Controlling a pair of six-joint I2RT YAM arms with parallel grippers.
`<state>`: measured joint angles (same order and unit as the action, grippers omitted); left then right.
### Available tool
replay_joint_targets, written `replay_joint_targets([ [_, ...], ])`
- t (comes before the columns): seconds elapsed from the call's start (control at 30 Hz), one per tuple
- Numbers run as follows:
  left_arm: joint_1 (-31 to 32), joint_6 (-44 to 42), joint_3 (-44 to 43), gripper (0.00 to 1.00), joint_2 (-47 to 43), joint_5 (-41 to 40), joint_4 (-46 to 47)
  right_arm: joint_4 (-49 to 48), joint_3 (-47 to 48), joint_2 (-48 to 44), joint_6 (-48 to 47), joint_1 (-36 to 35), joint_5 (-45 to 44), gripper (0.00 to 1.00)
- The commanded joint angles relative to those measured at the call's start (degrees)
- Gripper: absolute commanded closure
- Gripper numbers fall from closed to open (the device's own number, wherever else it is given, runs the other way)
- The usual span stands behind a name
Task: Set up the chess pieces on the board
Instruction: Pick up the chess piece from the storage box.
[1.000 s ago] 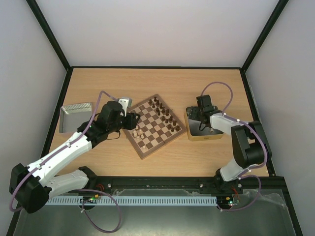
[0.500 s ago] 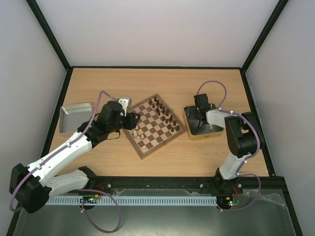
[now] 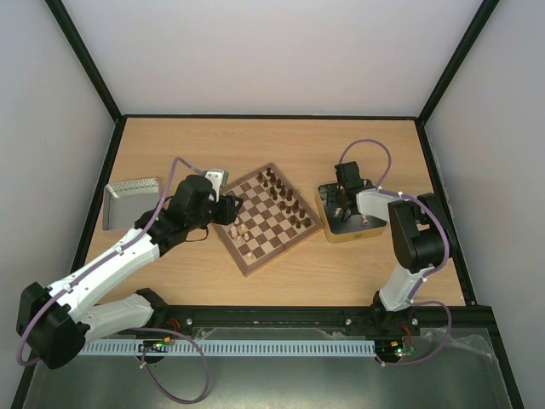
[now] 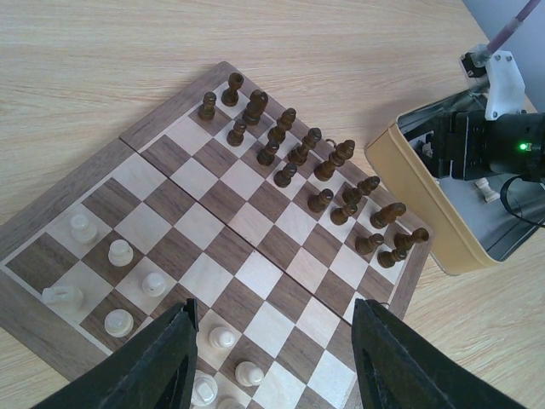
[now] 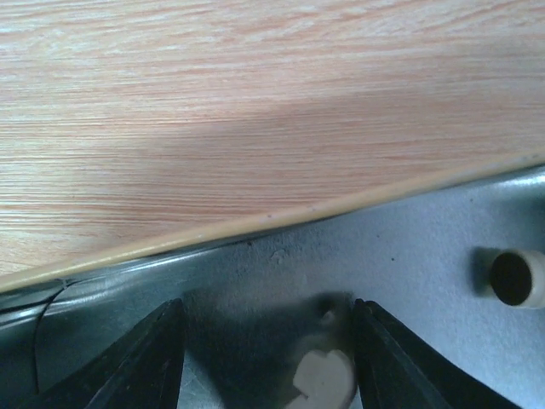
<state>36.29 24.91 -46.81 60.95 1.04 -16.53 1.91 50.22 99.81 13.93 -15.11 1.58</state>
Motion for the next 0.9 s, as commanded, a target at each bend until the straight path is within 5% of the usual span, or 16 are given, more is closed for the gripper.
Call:
replay_joint_targets([
  [0.0,-0.3,-0.4,0.6,0.48,-0.4,-0.7,1.0,3.9,1.5,-1.0,4.8,-0.1,-0.4,0.48],
  [0.3,-0.3,-0.2,0.2,0.48,0.1,-0.6,1.2,13.4,1.1,-2.8,16.2,-1.7,-8.3,0.46],
  [0.47,-0.3,-0.1,0.1,0.48,0.0,-0.6,1.2,17.0,0.1,-3.3,19.1,-1.7,-8.4,0.58],
  [0.7,-0.3,0.2,0.0,0.48,0.2,-0.4,1.4,16.3,-2.3,-6.0,20.6,-1.7,-10.2,0.86],
  [0.87,-0.3,1.0,0.2,0.46,0.0,0.8,2.2,12.3,-4.5,-11.1,22.1,-1.7,-11.2,0.89],
])
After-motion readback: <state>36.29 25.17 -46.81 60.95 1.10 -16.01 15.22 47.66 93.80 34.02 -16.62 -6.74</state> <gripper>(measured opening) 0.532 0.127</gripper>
